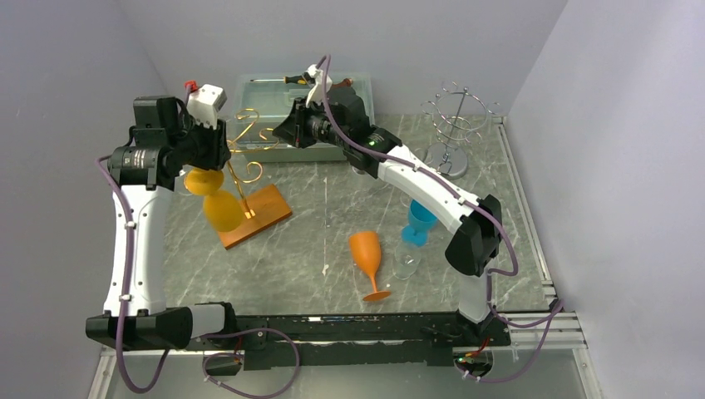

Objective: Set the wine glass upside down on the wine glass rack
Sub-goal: Adjust the wine rack at the center of the board.

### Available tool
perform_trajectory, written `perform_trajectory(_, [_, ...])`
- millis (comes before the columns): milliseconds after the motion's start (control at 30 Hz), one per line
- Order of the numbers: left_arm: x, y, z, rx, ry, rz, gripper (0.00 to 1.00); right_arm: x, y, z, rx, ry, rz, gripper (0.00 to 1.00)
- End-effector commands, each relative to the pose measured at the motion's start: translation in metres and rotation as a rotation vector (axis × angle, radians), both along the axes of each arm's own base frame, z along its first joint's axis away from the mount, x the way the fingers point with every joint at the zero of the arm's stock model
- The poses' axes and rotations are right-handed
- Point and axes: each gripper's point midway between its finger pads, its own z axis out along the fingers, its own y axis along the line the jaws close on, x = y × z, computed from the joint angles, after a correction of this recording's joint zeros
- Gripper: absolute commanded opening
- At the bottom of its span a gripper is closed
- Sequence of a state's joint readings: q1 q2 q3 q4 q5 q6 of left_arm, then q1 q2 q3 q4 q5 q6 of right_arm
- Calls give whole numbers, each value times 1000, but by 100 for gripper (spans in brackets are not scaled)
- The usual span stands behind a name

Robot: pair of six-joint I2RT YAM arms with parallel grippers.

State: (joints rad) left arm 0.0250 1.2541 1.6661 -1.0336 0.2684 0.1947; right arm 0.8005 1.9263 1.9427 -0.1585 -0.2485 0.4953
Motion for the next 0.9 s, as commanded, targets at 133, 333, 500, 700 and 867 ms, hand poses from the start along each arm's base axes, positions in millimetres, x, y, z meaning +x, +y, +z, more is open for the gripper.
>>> perform_trajectory(133, [17,5,0,8,-1,27,35,-17,0,37,84,-50,35,4])
perform_trajectory(333, [24,7,-1,20,1,27,33,-42,6,34,80,-56,60,0])
perform_trajectory(500, [24,11,-1,55,-9,29,32,-64,7,28,87,-44,73,0])
perform_trajectory(700, [24,15,-2,80,-13,31,31,-82,11,13,75,-16,87,0])
perform_trajectory(867, [28,21,2,108,-34,47,32,-88,17,14,81,-11,99,0])
